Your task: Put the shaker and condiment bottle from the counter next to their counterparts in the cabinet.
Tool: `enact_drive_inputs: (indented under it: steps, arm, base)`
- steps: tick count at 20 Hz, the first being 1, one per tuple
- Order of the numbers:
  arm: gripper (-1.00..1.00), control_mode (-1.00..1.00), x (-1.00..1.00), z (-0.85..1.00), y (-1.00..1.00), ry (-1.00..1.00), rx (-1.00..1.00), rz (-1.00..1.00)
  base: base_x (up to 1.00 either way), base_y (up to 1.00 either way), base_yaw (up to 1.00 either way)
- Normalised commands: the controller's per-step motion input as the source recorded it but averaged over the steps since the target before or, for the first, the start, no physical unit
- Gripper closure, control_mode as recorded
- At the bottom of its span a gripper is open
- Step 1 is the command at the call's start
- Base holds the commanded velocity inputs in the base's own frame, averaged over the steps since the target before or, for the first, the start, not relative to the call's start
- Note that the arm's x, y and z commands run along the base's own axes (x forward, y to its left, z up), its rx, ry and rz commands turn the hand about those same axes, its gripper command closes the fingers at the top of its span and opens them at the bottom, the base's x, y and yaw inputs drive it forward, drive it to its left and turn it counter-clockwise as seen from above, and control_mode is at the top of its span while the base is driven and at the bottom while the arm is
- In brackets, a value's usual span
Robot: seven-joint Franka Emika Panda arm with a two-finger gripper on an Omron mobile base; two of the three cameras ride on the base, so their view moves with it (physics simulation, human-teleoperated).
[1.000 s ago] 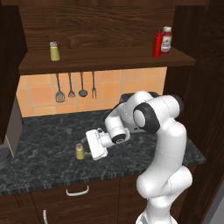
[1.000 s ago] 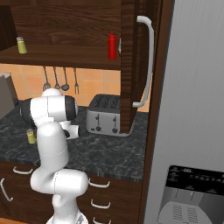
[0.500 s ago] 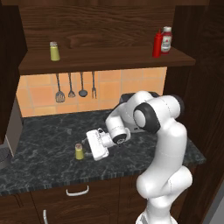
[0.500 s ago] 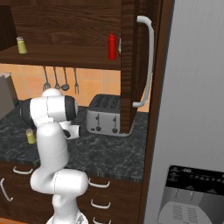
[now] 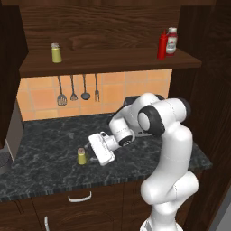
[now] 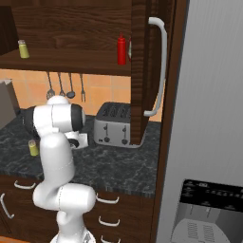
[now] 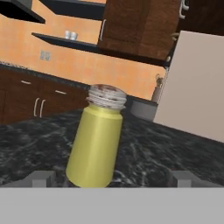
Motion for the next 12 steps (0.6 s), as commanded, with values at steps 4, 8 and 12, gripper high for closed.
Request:
enact_drive_inputs:
  steps: [4, 8, 12]
  arm:
    - [-1.0, -1.0, 0.0, 0.0, 0.08, -0.01, 0.0, 0.0]
    - [-1.0, -1.0, -0.03, 0.0, 0.12, 0.0, 0.0, 0.0]
    - [-1.0, -1.0, -0.08, 0.0, 0.19, 0.0, 0.0, 0.0]
  base:
    - [0.0, 0.0, 0.0]
    - [0.0, 0.0, 0.0]
    - [0.0, 0.0, 0.0]
